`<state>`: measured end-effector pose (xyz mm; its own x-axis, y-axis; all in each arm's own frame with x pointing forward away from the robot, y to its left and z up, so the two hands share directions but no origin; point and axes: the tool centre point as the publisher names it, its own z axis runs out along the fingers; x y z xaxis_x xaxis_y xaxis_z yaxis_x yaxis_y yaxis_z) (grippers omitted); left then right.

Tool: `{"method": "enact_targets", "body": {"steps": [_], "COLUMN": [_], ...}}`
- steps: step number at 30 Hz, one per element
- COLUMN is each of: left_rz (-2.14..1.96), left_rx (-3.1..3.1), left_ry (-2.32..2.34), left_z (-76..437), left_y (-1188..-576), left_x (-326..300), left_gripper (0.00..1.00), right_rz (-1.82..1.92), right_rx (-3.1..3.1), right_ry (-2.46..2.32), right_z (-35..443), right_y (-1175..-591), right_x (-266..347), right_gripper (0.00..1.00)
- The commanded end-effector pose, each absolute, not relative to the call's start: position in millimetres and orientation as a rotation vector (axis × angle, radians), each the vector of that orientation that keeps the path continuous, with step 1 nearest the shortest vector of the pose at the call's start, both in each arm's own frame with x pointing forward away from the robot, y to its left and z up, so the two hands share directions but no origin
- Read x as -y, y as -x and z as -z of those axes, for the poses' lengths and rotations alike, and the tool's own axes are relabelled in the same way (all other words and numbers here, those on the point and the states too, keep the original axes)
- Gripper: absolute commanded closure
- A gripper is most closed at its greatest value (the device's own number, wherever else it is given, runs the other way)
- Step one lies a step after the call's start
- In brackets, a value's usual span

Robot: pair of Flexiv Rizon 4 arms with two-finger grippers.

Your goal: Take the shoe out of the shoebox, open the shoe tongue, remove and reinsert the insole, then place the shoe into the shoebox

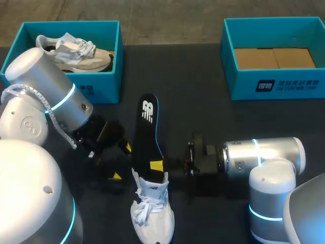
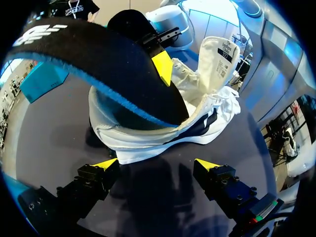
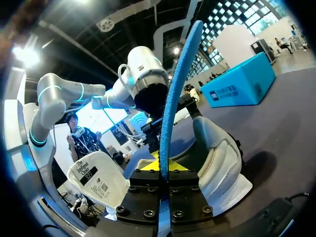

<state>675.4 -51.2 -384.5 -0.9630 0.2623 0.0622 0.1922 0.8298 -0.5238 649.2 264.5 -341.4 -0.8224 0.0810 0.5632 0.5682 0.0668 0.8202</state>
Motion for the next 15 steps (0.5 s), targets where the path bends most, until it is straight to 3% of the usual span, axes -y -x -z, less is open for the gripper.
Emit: {"method": "enact_targets", "body": {"steps": [1, 15], "left_rz": [-0.799, -0.799], "left_rx": [2.881, 2.881], "left_ry": [0.359, 0.359], "left_z": [384.4, 384.4], "left_y": [-674.7, -674.7], "left_x": [51.6, 51.6], "left_gripper": [0.00, 0.00], "right_rz": [1.785, 1.767], "right_rx": [1.989, 1.964], "right_ry": [0.628, 0.598], "right_z": [341.2, 348.6], "right_y": [-656.6, -651.6], "right_x": [-268.6, -265.0], "right_gripper": [1.00, 1.00]}}
